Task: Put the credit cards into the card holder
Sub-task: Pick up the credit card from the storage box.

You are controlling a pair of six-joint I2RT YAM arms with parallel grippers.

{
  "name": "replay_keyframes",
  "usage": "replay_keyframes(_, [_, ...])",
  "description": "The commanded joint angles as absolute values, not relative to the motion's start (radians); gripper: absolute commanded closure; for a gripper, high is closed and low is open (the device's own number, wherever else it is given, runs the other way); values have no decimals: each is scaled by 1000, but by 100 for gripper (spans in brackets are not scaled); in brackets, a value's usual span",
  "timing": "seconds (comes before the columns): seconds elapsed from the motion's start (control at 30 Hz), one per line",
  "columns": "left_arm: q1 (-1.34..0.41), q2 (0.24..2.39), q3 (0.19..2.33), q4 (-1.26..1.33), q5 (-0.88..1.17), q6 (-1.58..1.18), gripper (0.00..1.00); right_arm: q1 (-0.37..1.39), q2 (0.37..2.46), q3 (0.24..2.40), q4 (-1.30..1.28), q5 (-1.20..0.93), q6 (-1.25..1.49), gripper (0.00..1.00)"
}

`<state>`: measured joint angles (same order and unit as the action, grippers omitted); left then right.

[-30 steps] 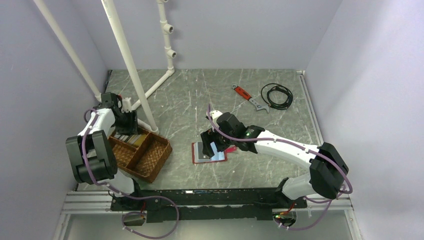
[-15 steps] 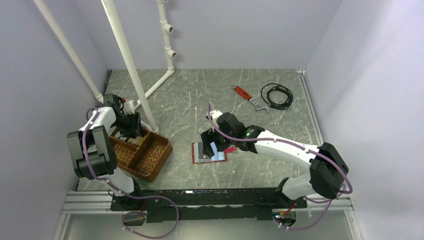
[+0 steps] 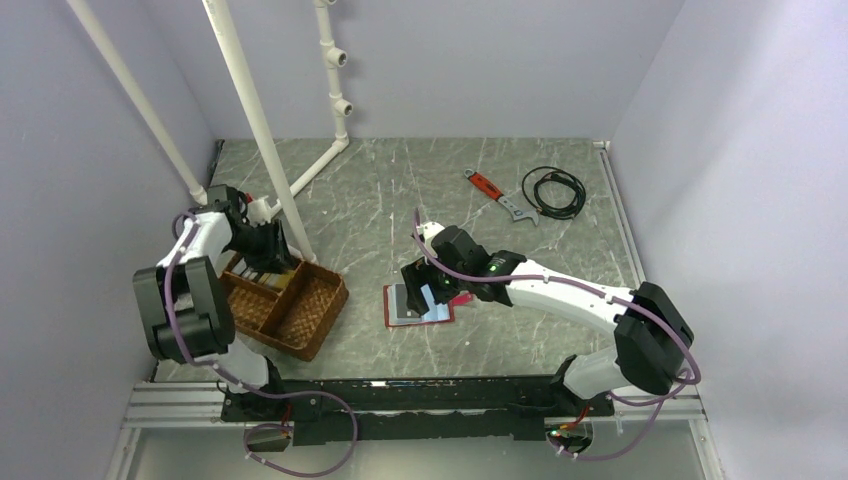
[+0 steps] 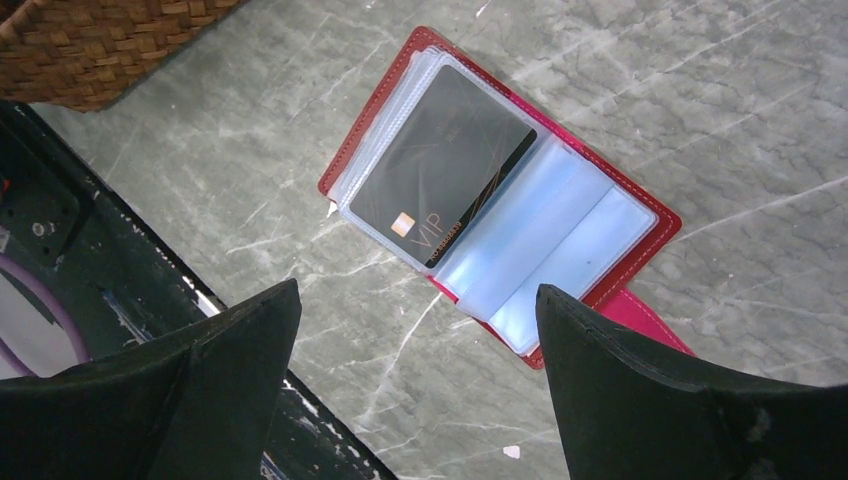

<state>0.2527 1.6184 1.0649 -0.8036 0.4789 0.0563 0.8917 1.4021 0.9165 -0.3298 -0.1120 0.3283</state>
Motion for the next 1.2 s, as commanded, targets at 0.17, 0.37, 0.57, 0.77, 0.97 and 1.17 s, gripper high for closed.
replay_keyframes(0.17, [256, 1449, 1037, -646, 89, 156, 45, 868, 1406, 939, -317, -101, 314, 10])
replay_keyframes(0.37, [255, 1629, 1117, -708, 135, 251, 48, 862, 1389, 926, -312, -116, 317, 10])
replay_keyframes(0.57, [252, 1656, 1100, -746, 194, 261, 50, 862, 1368, 915, -308, -116, 318, 10])
replay_keyframes(0.77, [239, 1630, 1092, -823, 296, 233, 54, 864, 1364, 911, -304, -121, 318, 10])
replay_keyframes(0.97, [203, 1618, 1100, -867, 316, 222, 57, 865, 1370, 913, -304, -124, 321, 10])
replay_keyframes(1.17, [181, 1617, 1101, -893, 295, 221, 62, 865, 1373, 914, -304, -127, 322, 10])
